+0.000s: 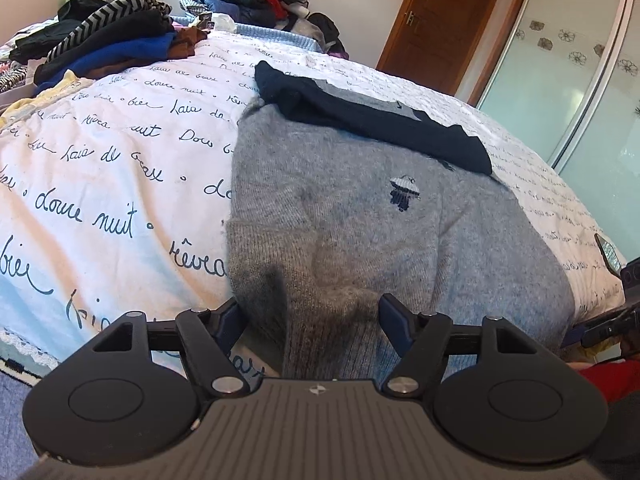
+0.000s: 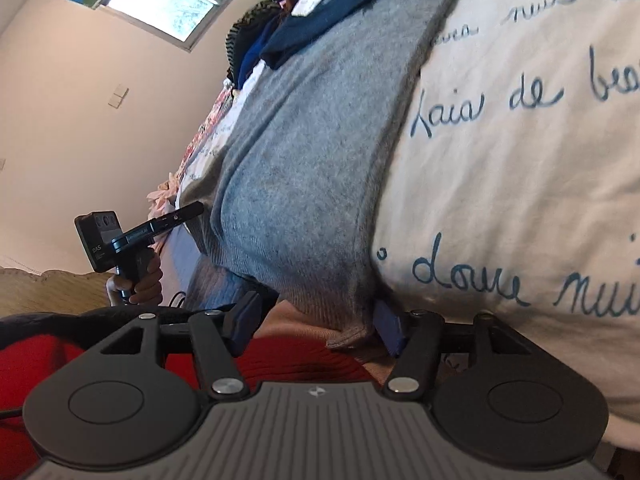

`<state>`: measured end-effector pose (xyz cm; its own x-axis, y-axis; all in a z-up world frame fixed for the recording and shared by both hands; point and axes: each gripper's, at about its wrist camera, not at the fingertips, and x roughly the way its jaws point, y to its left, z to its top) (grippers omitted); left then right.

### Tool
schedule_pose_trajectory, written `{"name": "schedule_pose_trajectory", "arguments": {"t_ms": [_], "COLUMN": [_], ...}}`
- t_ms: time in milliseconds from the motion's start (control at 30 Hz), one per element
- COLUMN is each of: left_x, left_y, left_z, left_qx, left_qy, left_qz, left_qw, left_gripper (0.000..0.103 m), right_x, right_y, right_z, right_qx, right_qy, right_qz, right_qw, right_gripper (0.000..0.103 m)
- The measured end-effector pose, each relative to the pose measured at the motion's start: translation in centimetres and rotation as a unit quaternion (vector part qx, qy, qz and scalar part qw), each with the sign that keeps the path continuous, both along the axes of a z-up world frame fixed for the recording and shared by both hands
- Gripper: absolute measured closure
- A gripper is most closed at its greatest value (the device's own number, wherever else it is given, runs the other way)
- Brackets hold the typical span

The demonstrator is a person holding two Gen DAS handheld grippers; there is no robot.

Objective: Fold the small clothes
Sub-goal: 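Lift the grey hem off the bed with both tools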

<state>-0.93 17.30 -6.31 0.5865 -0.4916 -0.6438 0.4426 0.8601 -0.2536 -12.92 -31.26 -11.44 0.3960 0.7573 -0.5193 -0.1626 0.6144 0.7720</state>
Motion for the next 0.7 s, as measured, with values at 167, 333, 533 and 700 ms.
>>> {"name": "schedule_pose_trajectory", "arguments": {"t_ms": [167, 333, 533, 700], "left_x": [0.2, 0.6, 0.1, -0.1], "left_y": [1.0, 0.0, -0.6, -0.3], "left_z": [0.3, 0.4, -0.2, 0.2], "left_qx": [-0.015, 0.008, 0.037, 0.042], "left_qy": [-0.012, -0.001, 0.01, 0.011], "left_qz": [0.019, -0.001, -0.013, -0.013], "left_qw": [0.9996, 1.0, 0.9992, 0.999], "left_gripper": [0.034, 0.067, 0.085, 0.09], "right_x": [-0.6, -0.1, 1.7, 1.8], "right_y": [-1.0, 0.1, 3.0, 4.4], "right_z": [0.0, -0.2, -1.1, -0.3], "right_qx": [0.015, 0.018, -0.017, -0.073], "right_qy": [-0.005, -0.015, 0.006, -0.009], "right_qz": [-0.017, 0.009, 0.055, 0.078], "right_qw": [1.0, 1.0, 0.998, 0.994], "right_gripper": [0.042, 0.042, 0.082, 0.097]}}
